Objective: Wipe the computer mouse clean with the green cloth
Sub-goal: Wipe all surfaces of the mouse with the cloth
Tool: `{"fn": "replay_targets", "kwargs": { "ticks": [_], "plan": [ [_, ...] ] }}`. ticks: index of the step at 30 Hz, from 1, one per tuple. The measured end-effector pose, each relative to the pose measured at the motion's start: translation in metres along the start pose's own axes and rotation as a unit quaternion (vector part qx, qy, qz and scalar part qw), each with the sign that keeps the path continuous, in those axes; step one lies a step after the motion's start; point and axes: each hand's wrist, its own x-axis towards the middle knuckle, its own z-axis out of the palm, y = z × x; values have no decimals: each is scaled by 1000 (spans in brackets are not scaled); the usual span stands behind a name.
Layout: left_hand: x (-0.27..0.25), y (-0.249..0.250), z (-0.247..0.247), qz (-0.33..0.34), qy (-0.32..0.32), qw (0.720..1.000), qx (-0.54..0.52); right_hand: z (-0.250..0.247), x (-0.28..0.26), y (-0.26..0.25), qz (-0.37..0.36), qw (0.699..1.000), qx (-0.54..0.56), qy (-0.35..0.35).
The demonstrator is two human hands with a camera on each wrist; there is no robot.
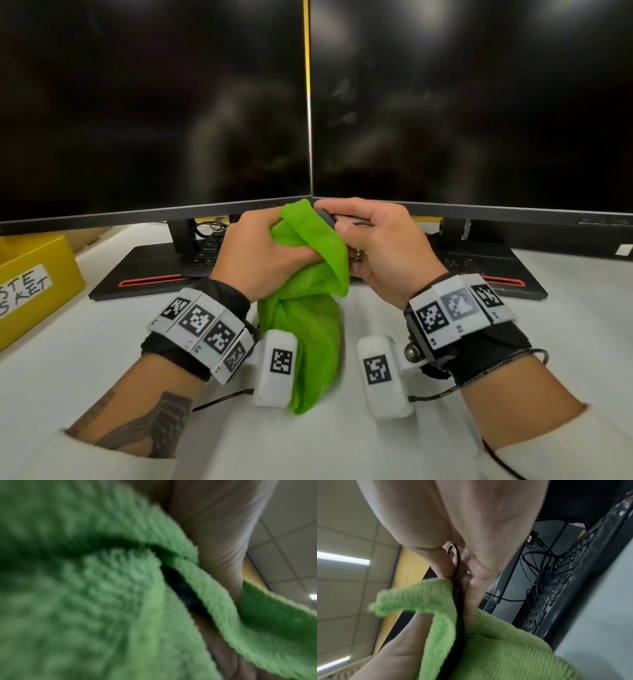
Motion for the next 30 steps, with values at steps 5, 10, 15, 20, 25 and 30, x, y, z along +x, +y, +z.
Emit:
{"fn": "replay_targets", "kwargs": {
  "ticks": [5, 10, 15, 20, 25, 30],
  "plan": [
    [0, 11, 2, -21, 49, 998, 32, 0, 0, -1, 31, 999, 18, -24],
    [5, 8, 2, -31, 63, 998, 0, -1, 0, -1, 53, 998, 24, -26],
    [-2, 5, -1, -21, -58, 998, 14, -1, 1, 0, 42, 999, 12, -6],
    [-4, 12, -4, -8, -38, 998, 55, 2, -1, 0, 46, 999, 21, -13],
    [-3, 14, -2, -10, 0, 997, 72, 3, -2, -2, 60, 997, 34, -20],
    [0, 14, -1, -9, 60, 995, 76, 2, -4, -8, 81, 993, 79, -11]
  ]
}}
